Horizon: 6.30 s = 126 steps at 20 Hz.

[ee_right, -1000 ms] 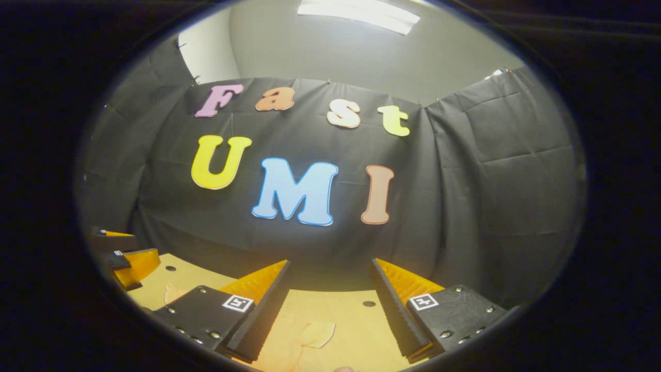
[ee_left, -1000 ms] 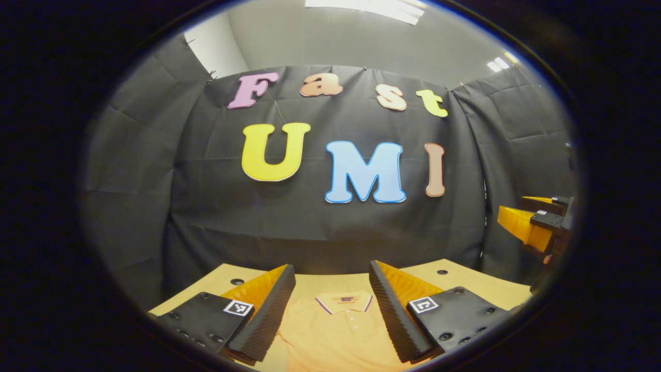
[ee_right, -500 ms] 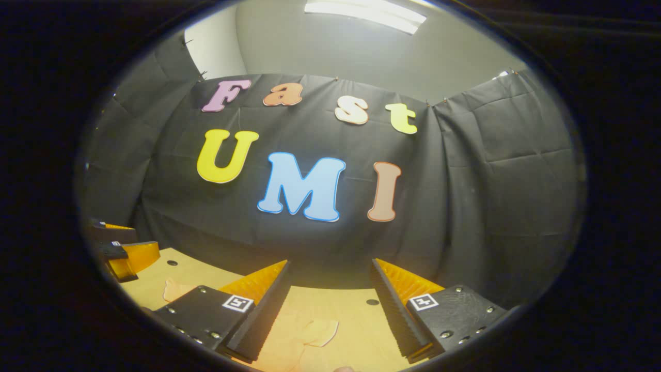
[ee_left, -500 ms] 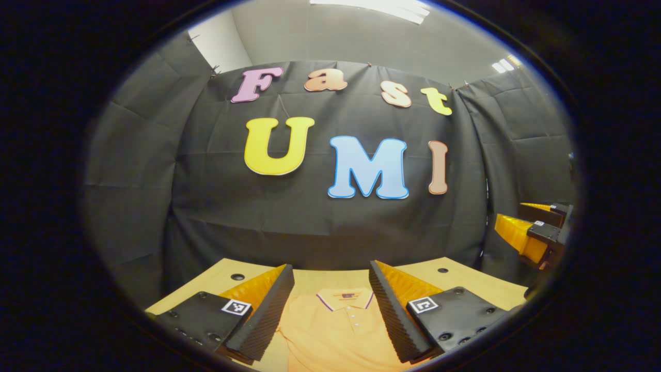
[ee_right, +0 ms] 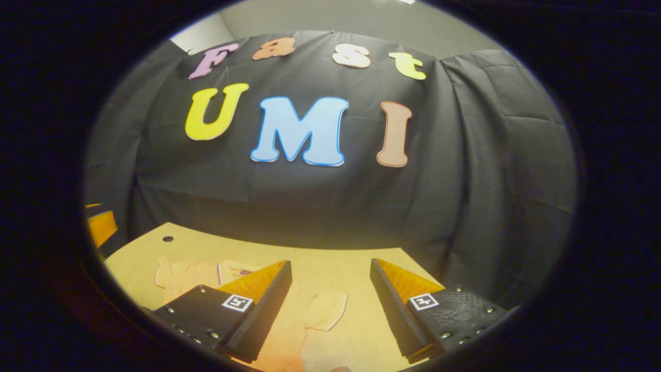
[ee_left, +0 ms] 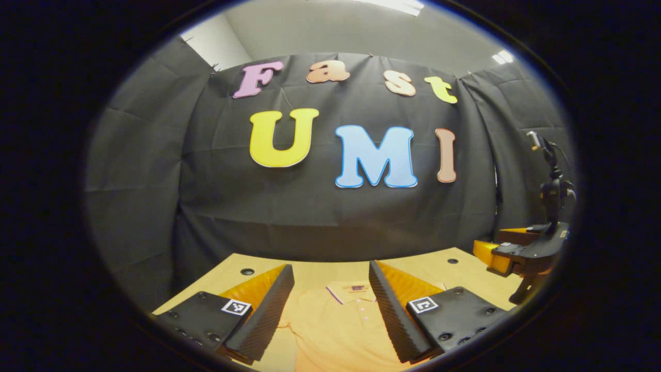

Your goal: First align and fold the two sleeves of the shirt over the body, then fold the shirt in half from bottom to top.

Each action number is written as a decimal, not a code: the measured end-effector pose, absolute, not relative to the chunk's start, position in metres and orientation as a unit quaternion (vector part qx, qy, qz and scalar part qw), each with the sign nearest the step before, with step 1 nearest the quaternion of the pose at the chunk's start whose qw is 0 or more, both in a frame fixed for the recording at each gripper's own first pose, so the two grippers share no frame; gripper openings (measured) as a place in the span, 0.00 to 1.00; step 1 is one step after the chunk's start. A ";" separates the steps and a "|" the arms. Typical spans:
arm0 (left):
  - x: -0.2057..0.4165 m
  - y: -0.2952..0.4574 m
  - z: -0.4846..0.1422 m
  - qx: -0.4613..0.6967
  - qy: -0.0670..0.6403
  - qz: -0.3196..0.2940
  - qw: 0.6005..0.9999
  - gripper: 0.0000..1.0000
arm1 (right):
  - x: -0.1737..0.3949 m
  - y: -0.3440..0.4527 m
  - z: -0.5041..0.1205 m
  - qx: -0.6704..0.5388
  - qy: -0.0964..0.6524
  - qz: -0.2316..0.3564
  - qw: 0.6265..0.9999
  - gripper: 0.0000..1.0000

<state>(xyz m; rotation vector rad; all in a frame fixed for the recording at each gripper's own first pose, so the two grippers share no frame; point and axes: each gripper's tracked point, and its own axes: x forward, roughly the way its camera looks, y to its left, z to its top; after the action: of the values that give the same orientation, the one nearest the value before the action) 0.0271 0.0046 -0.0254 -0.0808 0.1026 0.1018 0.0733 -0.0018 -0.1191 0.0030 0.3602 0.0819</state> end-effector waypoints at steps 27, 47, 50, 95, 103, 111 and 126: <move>0.000 0.025 -0.090 -0.071 0.122 0.173 0.975 0.96 | 0.161 -0.015 -0.372 0.059 0.473 0.029 0.879 0.85; -0.063 0.043 -0.064 -0.085 0.105 0.170 0.976 0.94 | 0.163 0.062 -0.280 -0.041 0.359 0.144 0.921 0.04; -0.074 0.054 -0.064 -0.085 0.109 0.182 0.974 0.94 | 0.153 0.088 -0.284 -0.053 0.363 0.175 0.914 0.03; 0.169 0.193 -0.337 -0.131 0.291 0.183 0.930 0.94 | -0.038 0.056 -0.122 0.000 0.317 0.180 0.931 0.94; 0.186 0.192 -0.353 -0.119 0.303 0.184 0.928 0.94 | -0.051 0.041 -0.130 -0.004 0.334 0.174 0.926 0.94; 0.186 0.187 -0.355 -0.075 0.323 0.191 0.924 0.22 | -0.062 0.035 -0.133 0.008 0.338 0.170 0.926 0.94; 0.224 0.107 -0.297 0.001 0.275 0.097 0.956 0.11 | -0.069 0.030 -0.146 0.026 0.358 0.152 0.921 0.94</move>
<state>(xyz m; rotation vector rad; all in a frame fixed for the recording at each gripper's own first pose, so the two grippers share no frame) 0.2236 0.1075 -0.2966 0.0024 0.5583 0.1975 -0.0694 0.0301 -0.1464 0.0543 0.7354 0.3116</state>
